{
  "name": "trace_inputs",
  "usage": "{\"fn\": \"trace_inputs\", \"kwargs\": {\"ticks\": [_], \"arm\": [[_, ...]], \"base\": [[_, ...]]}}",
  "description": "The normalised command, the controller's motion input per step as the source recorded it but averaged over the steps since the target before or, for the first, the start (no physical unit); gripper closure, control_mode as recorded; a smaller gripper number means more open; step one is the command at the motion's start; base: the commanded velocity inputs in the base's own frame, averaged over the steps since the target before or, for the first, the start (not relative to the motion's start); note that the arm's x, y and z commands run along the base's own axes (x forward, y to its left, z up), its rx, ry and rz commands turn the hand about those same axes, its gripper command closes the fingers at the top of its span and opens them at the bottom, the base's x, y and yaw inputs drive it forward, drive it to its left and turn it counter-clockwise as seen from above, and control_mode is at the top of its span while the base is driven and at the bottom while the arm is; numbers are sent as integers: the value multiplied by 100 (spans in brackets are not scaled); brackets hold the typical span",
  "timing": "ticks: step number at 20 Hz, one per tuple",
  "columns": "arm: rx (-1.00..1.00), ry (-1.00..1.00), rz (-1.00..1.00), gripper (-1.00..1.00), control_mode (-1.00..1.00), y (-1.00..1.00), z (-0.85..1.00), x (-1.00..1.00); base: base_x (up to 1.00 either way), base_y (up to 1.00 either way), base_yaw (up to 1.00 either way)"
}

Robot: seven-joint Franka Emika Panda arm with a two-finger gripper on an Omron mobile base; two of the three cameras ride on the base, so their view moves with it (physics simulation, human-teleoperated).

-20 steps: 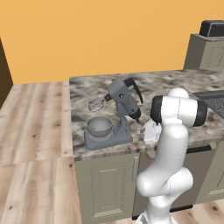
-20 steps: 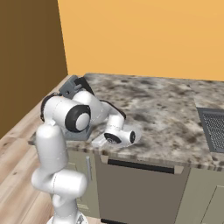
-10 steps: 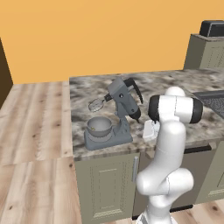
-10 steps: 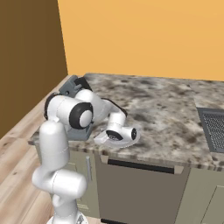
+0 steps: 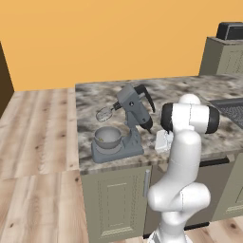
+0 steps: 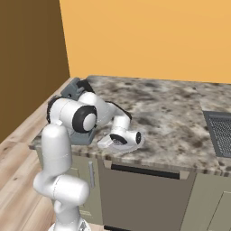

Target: Add butter and sugar cubes to the stand mixer bowl and then turn on the stand mixer to begin making frosting.

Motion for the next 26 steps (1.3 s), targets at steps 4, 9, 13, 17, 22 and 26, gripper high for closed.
{"fn": "trace_inputs", "kwargs": {"ticks": [4,9,13,17,22,26], "arm": [[0,0,0,-100,-100,42,-23,0],[0,0,0,-100,-100,51,-24,0],[0,0,0,-100,-100,36,-32,0],[-1,0,-1,100,-100,12,-41,0],[0,0,-4,100,-100,-6,-31,-3],[0,0,-8,100,-100,-25,-7,-24]], "base": [[0,0,0],[0,0,0],[0,0,0],[0,0,0],[0,0,0],[0,0,0]]}}
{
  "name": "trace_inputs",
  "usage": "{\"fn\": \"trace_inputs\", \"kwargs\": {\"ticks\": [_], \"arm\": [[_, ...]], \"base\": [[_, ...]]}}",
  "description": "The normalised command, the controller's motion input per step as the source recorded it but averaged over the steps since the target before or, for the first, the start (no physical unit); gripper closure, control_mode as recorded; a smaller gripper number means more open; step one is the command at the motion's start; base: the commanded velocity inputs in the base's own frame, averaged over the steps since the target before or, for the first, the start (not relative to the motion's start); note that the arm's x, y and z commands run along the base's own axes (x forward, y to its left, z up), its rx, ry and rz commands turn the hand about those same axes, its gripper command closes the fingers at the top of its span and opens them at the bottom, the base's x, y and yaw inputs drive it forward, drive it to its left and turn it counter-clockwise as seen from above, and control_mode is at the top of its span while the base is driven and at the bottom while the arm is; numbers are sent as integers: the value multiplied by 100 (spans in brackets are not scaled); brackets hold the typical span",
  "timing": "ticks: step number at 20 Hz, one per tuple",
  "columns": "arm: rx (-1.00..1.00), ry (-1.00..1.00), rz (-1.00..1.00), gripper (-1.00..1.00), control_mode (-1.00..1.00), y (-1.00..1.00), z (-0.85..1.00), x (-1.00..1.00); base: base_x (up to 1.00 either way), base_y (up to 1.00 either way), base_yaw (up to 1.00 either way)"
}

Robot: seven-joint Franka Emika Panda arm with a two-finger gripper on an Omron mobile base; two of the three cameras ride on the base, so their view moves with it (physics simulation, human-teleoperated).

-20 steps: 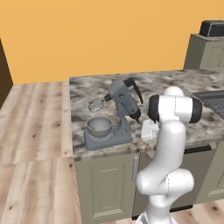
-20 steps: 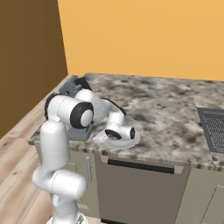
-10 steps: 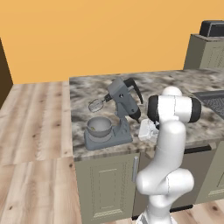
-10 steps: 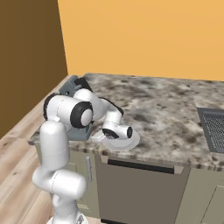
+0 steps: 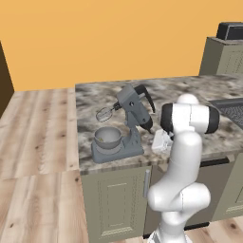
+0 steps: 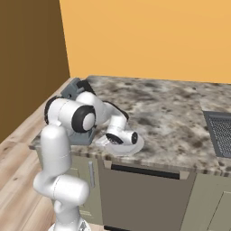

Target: Add butter and sugar cubes to the stand mixer bowl and then turn on the stand mixer to begin making frosting.

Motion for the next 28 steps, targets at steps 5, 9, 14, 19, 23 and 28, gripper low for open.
{"fn": "trace_inputs", "kwargs": {"ticks": [5,9,14,19,23,28], "arm": [[0,0,-8,100,-100,-18,22,-46],[0,-4,-3,100,-100,-1,92,-72],[0,-6,-1,100,-100,14,100,-69],[-10,0,-5,100,-100,39,100,-83],[-19,6,-7,100,-100,79,100,-78],[-26,14,0,100,-100,100,94,-56]], "base": [[0,0,0],[0,0,0],[0,0,0],[0,0,0],[0,0,0],[0,0,0]]}}
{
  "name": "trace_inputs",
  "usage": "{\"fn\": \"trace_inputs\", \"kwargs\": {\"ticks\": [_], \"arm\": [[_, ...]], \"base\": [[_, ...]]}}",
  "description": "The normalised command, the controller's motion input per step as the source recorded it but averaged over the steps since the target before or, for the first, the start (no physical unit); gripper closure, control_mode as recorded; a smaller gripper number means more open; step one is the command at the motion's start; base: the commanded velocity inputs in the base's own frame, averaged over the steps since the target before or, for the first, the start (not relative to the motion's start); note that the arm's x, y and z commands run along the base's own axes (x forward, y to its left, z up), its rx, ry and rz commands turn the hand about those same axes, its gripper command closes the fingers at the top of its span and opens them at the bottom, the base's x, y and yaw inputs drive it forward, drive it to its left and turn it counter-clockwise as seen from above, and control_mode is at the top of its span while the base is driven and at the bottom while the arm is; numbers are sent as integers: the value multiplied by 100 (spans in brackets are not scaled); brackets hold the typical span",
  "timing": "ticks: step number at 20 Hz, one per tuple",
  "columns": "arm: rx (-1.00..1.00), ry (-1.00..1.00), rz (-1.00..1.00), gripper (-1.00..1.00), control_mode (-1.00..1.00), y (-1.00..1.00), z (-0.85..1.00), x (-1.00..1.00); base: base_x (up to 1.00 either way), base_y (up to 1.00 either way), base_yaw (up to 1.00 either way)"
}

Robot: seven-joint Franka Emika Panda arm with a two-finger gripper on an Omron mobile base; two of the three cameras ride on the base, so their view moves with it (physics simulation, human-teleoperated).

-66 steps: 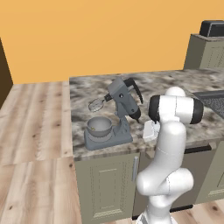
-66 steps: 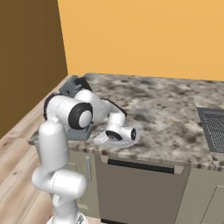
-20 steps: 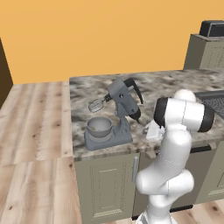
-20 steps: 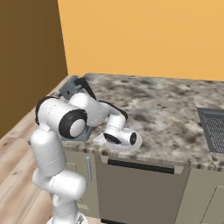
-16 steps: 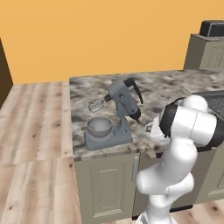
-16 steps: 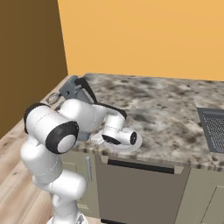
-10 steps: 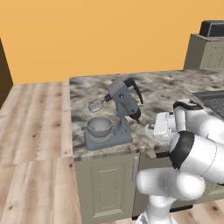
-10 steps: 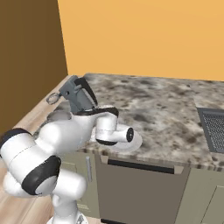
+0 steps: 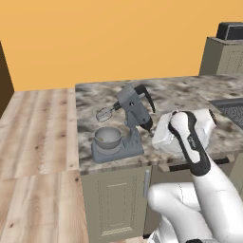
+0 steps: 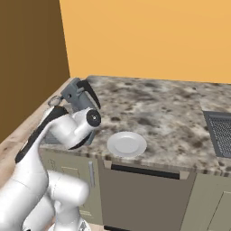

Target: Add butter and sugar cubes to the stand mixer bowl and then turn on the stand mixer to begin making frosting.

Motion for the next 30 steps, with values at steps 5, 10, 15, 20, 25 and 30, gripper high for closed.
{"fn": "trace_inputs", "kwargs": {"ticks": [5,10,15,20,25,30], "arm": [[-32,16,0,100,-100,100,63,-14],[-34,13,0,100,-100,82,34,5],[-36,9,0,100,-100,50,18,37],[-40,7,0,100,-100,20,5,41],[-49,0,3,100,-100,4,0,12],[-49,1,8,100,-100,1,0,0]], "base": [[0,0,0],[0,0,0],[0,0,0],[0,0,0],[0,0,0],[0,0,0]]}}
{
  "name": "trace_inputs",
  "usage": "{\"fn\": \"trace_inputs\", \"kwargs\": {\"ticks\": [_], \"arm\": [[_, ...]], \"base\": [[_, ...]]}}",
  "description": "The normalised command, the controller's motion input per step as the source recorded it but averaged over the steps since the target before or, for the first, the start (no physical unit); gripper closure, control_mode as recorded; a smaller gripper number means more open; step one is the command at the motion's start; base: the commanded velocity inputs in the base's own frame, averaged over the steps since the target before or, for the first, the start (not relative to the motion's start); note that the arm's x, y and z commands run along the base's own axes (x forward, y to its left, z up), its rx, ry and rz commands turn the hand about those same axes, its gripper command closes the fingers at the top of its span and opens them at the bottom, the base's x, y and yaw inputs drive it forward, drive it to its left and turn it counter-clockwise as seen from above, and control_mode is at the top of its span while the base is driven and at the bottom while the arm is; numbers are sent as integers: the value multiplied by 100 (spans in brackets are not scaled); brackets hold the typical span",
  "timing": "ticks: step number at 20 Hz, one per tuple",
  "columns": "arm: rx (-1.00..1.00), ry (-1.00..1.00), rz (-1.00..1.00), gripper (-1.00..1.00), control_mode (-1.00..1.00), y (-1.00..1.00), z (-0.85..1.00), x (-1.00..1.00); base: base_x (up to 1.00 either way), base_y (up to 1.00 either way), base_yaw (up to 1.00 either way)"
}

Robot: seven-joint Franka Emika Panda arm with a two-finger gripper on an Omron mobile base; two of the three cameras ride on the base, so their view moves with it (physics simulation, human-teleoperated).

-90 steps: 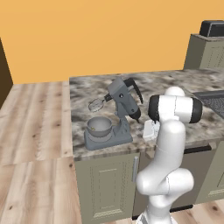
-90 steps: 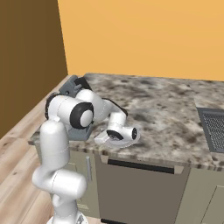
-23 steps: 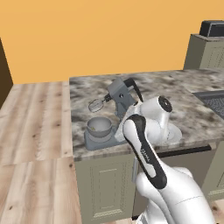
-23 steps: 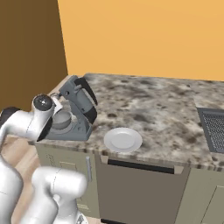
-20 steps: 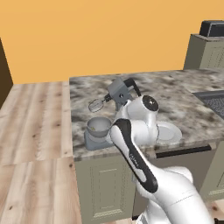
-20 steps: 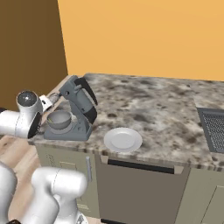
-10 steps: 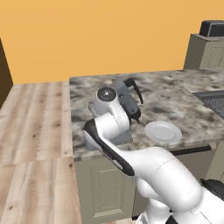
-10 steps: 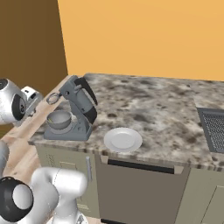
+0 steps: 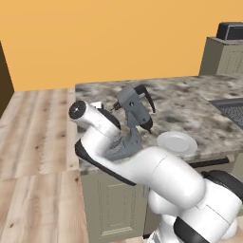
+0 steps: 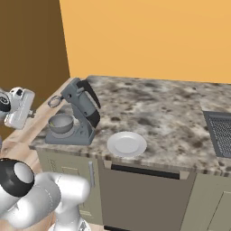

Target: Add butter and sugar cubes to the stand mixer bowl and then turn on the stand mixer to begin making frosting.

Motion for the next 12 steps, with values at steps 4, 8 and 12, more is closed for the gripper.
{"fn": "trace_inputs", "kwargs": {"ticks": [4,8,12], "arm": [[-45,7,9,100,-100,0,0,0],[-41,14,12,100,-100,0,-12,0],[-34,12,14,100,-100,-1,-4,0]], "base": [[0,0,0],[0,0,0],[0,0,0]]}}
